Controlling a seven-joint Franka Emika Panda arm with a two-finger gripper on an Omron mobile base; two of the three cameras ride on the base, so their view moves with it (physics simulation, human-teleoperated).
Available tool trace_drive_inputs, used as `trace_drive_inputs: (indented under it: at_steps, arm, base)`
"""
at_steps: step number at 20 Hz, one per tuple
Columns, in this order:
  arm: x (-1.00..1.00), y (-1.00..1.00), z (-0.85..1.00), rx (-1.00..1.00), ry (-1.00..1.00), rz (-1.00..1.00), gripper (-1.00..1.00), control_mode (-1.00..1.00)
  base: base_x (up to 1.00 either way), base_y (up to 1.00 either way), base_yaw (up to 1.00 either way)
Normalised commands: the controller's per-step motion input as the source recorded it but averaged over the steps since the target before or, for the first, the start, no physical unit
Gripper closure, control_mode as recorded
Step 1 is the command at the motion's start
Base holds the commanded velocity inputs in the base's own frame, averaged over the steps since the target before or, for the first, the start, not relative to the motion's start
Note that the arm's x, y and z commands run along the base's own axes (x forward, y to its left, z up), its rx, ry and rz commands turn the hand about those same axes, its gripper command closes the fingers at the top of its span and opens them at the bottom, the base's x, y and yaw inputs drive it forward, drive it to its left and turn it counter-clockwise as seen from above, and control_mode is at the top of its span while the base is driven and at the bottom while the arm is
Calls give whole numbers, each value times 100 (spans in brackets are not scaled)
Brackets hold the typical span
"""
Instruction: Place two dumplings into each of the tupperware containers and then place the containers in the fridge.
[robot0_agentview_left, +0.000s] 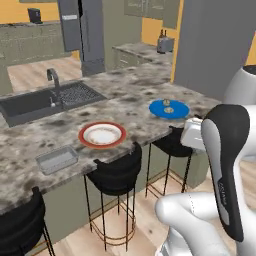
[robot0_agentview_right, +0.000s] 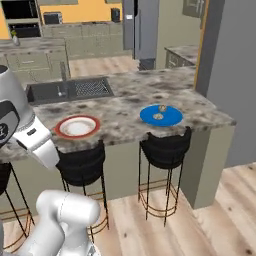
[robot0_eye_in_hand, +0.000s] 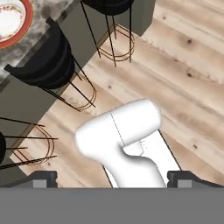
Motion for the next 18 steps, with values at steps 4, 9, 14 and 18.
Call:
trace_drive_inputs:
  at_steps: [4,9,14,18]
  arm:
    - [0,0,0,0,0,0,-100,100]
    - [0,0,0,0,0,0,-100,100]
    - [0,0,0,0,0,0,-100,100]
    - [0,0,0,0,0,0,-100,100]
  base:
    - [72,-69,49]
    - [32,-77,47]
    - [36,-78,47]
    - [65,-89,31]
